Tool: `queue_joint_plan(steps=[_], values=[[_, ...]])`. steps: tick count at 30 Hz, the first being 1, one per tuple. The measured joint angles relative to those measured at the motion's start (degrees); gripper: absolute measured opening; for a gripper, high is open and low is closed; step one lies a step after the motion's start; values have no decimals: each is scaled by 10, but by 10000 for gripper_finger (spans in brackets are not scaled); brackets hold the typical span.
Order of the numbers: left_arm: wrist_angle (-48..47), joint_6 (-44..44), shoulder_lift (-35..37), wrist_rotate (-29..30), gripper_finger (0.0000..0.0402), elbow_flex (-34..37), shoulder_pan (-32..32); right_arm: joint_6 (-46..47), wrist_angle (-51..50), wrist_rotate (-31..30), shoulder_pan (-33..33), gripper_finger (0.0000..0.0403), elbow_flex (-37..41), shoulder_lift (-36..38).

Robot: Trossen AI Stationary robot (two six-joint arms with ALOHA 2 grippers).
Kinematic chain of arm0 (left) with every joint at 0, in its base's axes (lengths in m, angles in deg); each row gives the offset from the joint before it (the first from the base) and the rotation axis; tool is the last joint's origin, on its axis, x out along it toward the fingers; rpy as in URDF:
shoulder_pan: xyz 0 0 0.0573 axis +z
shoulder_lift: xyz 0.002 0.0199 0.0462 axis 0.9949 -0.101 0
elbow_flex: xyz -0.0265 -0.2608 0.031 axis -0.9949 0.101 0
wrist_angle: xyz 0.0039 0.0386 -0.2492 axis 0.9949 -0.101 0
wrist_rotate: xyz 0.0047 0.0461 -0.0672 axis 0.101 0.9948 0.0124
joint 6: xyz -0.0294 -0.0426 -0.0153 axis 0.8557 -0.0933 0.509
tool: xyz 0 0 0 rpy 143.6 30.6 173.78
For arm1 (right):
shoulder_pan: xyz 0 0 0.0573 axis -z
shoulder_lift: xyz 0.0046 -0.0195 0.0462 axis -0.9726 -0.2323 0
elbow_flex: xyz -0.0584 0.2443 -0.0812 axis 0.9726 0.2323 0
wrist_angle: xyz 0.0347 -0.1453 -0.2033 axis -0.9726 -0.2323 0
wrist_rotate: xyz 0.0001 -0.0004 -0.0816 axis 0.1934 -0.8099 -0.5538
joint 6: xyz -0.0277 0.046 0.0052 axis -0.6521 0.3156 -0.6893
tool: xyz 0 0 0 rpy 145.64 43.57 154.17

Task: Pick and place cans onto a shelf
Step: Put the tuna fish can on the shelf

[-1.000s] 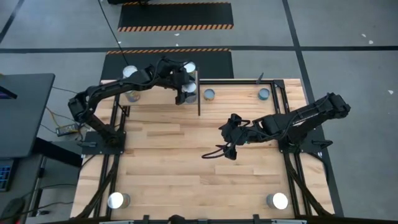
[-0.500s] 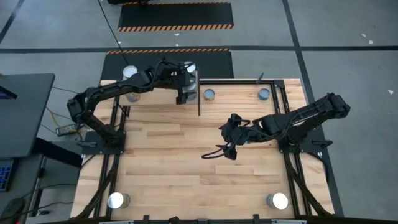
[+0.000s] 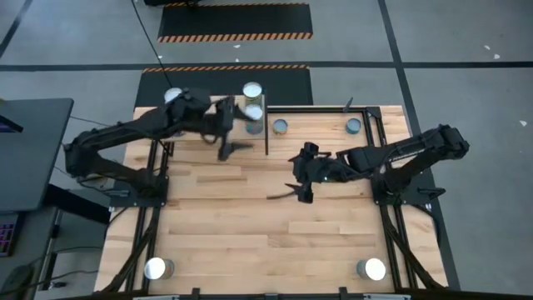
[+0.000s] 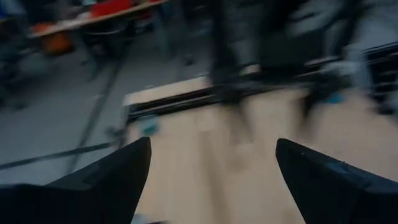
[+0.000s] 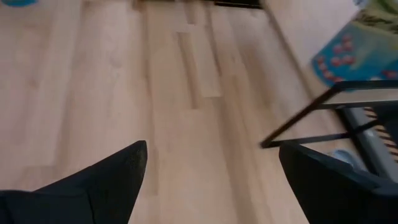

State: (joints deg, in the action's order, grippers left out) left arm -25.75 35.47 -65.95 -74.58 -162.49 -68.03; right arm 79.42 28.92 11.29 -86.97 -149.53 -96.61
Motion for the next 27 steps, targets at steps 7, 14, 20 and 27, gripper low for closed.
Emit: queue_joint_plan(steps=[7,14,20,27], values=[[-25,47,41,25,352,39,-139,-38,20,54,47,361,56,0],[70,127,50,186,352,168,-271,91,5,-65,82,346,142,12],[189,177,45,219,352,287,-331,177,-158,-85,167,346,145,11],[157,296,45,286,352,321,-366,189,-175,-37,336,346,145,11]])
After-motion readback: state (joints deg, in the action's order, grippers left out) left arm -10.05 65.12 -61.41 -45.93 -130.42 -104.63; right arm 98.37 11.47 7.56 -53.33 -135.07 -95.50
